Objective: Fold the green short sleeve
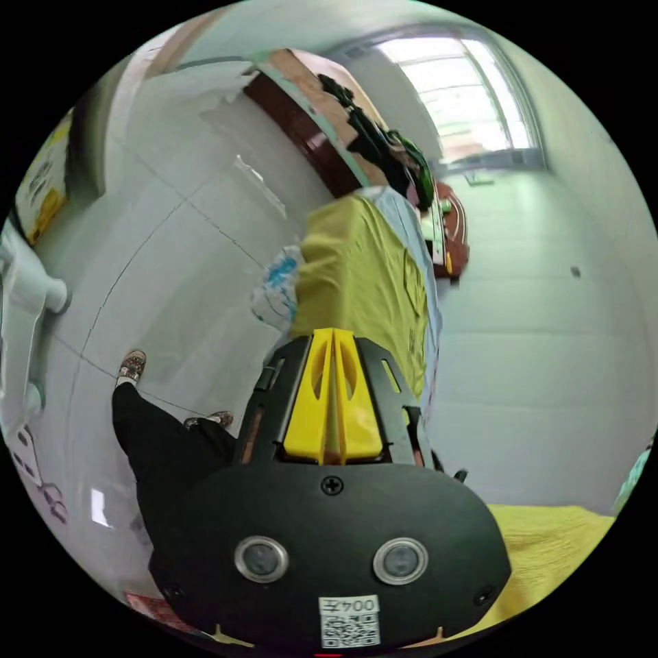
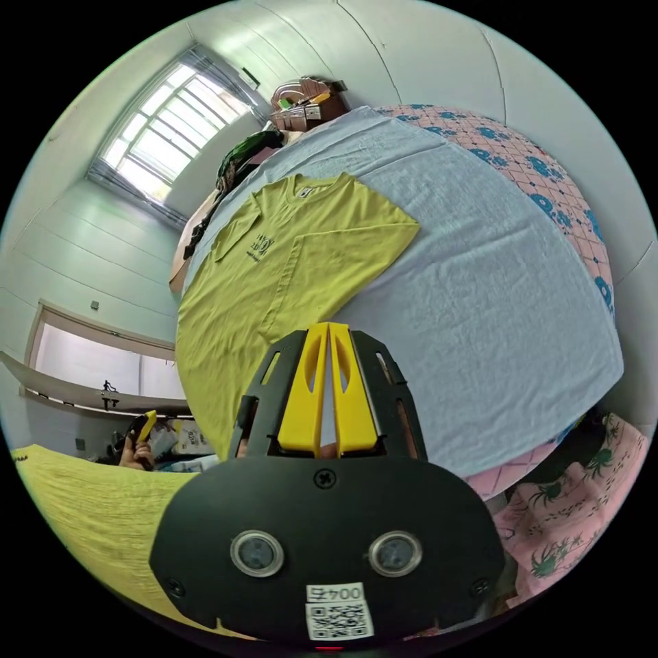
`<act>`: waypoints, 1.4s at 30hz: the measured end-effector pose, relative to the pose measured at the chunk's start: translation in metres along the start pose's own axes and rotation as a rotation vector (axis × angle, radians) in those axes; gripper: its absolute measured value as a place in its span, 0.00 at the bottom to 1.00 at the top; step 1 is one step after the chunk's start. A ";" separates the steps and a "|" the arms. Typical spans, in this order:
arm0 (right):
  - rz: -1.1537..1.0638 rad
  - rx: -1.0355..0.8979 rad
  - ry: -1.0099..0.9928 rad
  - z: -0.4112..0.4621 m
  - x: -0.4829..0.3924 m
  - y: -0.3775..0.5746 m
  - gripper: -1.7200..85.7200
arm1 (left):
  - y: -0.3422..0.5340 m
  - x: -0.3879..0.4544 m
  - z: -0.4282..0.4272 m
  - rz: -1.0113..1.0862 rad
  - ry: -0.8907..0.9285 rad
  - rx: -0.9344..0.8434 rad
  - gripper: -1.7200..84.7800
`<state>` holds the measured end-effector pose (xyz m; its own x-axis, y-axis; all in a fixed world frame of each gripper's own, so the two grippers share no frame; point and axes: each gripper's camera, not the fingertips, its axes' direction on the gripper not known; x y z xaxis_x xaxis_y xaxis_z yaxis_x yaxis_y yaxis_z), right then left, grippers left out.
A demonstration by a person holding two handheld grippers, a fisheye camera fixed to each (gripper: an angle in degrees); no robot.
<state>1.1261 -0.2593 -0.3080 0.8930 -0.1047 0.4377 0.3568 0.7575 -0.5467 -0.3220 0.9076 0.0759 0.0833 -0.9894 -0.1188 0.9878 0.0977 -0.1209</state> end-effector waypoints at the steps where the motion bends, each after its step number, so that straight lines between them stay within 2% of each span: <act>1: 0.013 0.005 -0.010 0.002 -0.008 0.012 0.01 | -0.017 -0.023 -0.032 -0.037 0.011 0.037 0.02; 10: 0.189 -0.015 -0.050 0.060 -0.092 0.101 0.01 | -0.138 -0.136 -0.226 -0.014 0.064 0.119 0.02; 18: 0.204 -0.004 -0.031 0.109 -0.173 0.136 0.01 | -0.223 -0.234 -0.363 -0.086 0.006 0.198 0.02; 23: 0.196 0.019 -0.024 0.132 -0.212 0.155 0.01 | -0.282 -0.254 -0.439 0.007 -0.024 0.272 0.02; 33: 0.183 0.046 -0.010 0.167 -0.279 0.196 0.01 | -0.359 -0.264 -0.475 0.078 0.020 0.342 0.02; 38: 0.029 0.021 -0.117 0.222 -0.346 0.178 0.01 | -0.401 -0.235 -0.463 0.196 0.046 0.316 0.02; 42: -0.116 -0.034 -0.201 0.287 -0.416 0.153 0.01 | -0.421 -0.215 -0.450 0.206 0.074 0.337 0.02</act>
<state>0.7302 0.0850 -0.3683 0.7741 -0.0569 0.6305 0.4659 0.7255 -0.5066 -0.8154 1.1274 -0.2915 0.2866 -0.9411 -0.1792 0.9401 0.2404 0.2416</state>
